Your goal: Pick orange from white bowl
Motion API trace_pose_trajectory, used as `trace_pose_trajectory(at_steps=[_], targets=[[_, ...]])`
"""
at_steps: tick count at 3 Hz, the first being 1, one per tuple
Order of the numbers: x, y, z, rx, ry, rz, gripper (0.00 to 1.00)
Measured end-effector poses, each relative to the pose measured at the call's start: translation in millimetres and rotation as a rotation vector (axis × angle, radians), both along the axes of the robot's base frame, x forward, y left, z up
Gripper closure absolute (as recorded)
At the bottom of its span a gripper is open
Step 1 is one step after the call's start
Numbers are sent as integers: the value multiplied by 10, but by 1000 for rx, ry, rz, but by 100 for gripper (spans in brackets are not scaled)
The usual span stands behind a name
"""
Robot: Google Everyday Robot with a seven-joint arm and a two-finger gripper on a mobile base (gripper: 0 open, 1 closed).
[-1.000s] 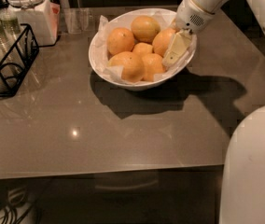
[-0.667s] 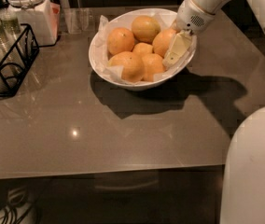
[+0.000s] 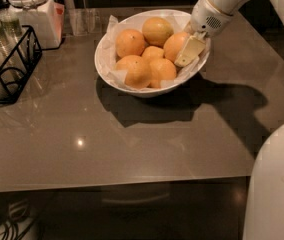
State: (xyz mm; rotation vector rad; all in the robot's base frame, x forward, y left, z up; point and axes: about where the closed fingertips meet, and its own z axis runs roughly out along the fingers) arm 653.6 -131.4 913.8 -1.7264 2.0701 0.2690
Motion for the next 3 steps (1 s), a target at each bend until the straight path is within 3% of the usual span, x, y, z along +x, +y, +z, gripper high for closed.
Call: trace_pose_trajectory(at_steps=[1,2,3], targets=[[-14,-19,57,8,-16,-15,100],[-120,48,425,100,-97,15,100],[-420,147,790,247,-156,81,100]])
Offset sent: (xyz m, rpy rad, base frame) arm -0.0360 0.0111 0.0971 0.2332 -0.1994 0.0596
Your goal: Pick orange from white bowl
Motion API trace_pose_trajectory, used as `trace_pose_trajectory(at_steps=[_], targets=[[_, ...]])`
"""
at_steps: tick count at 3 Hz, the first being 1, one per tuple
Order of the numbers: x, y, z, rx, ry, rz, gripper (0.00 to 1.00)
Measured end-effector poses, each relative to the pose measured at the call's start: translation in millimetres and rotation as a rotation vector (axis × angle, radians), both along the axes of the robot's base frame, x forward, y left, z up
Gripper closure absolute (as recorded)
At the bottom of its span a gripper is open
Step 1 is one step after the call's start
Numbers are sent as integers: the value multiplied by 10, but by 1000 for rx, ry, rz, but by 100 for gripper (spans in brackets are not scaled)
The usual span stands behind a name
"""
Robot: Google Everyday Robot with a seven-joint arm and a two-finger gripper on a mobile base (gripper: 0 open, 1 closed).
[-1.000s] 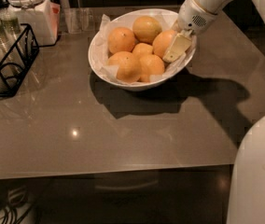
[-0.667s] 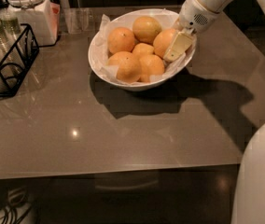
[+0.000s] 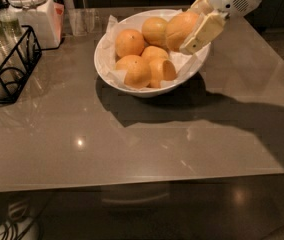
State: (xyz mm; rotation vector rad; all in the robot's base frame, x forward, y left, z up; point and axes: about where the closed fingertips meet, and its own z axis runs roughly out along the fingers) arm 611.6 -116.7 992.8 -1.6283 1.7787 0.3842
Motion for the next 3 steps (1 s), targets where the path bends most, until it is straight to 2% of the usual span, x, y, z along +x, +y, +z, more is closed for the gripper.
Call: trace_pose_trajectory(at_steps=[1,2,3], targets=[[-393,16,338,136,-42,11,100],[-888,-66,426,221,-56,-53,100],[-1303,-172,388,273,-70,-149,100]])
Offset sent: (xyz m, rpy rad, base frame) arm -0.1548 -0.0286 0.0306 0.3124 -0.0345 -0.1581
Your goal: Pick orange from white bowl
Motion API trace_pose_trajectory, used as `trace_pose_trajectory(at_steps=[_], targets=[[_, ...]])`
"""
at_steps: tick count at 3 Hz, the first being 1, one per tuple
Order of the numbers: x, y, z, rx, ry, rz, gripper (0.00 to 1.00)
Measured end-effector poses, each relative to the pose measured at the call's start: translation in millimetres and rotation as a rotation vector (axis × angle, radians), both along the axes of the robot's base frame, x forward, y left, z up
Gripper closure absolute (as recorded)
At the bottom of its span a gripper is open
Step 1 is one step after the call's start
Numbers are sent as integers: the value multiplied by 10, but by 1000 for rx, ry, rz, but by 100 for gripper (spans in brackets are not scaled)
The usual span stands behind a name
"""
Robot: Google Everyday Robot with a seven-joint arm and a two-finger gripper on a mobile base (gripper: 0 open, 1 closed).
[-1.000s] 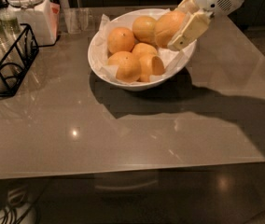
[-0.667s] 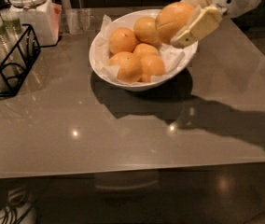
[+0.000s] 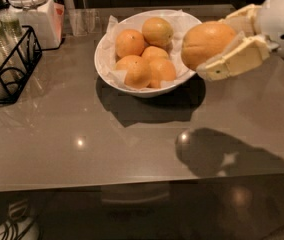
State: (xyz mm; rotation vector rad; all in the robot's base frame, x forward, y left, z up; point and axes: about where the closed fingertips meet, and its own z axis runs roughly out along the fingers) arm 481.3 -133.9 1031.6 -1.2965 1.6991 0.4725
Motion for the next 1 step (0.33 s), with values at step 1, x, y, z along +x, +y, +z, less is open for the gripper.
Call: trace_pose_trajectory(at_steps=[1], targets=[[-81,-122,-152,0,32,-33,100]])
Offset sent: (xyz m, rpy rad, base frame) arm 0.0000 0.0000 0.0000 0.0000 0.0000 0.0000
